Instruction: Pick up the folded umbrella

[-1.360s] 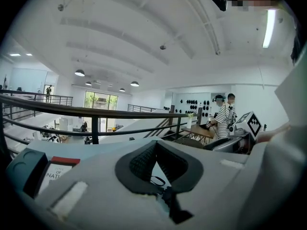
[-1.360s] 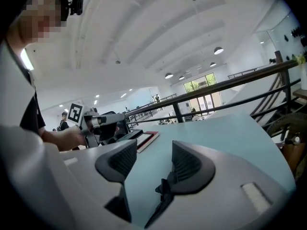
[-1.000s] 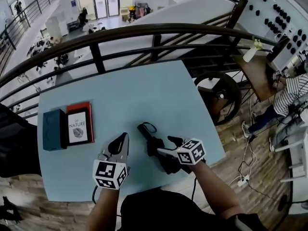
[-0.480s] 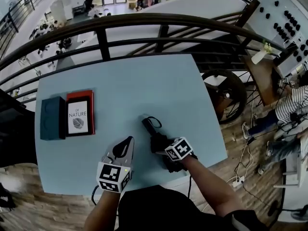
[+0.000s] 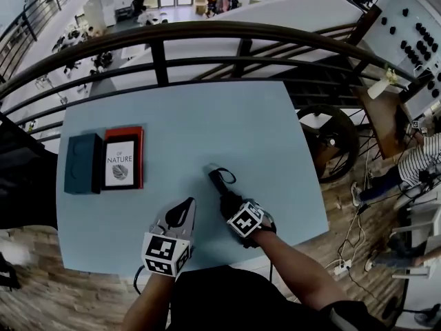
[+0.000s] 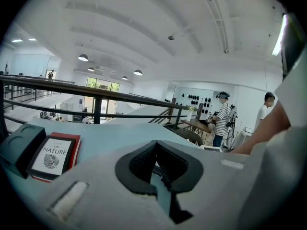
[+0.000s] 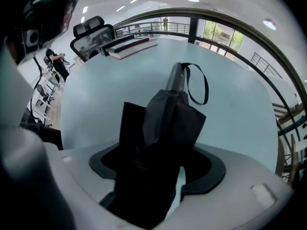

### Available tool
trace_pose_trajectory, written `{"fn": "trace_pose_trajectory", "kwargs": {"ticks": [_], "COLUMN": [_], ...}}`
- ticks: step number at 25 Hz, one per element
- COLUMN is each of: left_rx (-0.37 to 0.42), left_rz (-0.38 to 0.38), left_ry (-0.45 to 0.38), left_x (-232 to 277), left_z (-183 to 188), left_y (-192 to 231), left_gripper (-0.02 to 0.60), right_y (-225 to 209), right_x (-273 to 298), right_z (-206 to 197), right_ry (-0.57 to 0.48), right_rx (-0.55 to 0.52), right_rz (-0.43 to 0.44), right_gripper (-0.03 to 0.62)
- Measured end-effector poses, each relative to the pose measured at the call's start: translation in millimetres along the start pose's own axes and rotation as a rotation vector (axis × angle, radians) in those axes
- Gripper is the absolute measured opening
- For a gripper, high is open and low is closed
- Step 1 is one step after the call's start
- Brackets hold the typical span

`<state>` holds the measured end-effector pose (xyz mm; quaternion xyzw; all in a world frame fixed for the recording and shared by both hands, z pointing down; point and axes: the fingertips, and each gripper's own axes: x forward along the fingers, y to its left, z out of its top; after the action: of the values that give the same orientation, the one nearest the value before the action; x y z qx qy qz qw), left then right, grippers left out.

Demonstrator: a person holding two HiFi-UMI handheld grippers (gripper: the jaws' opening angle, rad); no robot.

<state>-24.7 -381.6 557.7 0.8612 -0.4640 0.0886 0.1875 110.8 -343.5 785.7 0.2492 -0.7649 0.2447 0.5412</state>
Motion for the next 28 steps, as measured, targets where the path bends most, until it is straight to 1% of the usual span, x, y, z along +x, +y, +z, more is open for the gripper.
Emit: {"fn": "trace_pose_trajectory", "kwargs": {"ticks": [2,5,8,9,12,18,20,23,28], "left_rx": [-0.006,-0.028,-0.019,-0.011,0.001,-0.008,-0.008,-0.005,0.004], "left_rz": [0.002,-0.008,-0.010,-0.008,-0.002,0.001,-0.001,-0.011,-0.022], "left_ry": [-0.004,-0.006,-0.015,-0.016,-0.028,-0.026,-0.025,-0.019,-0.026], "left_x": [-3,-9,-15,-17,-23,-32,-32,-32,-30], "left_z": [1,4,9,11,17,21,22,21,26], "left_y": [-1,-10,-15,-15,-16,-22,-22,-25,-32], "left_gripper": [0.006,0.006,0.006,0.006,0.006,0.006,0.006,0.006,0.006], "right_y": [4,5,2,-2,-10,-7,-8,-14,-26], "right_x": [5,4,1,0,-10,-18,-23,-32,-55], "right_z": [1,0,2,3,0,-1,2,4,8], "right_ry": [0.021,0.036,0.001,-0.019,-0.046,-0.069,-0.093,-0.147,-0.292], "right_rx": [-0.017,-0.020,-0.004,0.014,0.062,0.062,0.088,0.154,0.235], "right_rz": [0.010,0.022,0.017,0.006,-0.023,-0.015,-0.005,0.010,0.039], "right_gripper": [0.321,0.333,0.312,0.294,0.274,0.268,0.267,0.265,0.265]}}
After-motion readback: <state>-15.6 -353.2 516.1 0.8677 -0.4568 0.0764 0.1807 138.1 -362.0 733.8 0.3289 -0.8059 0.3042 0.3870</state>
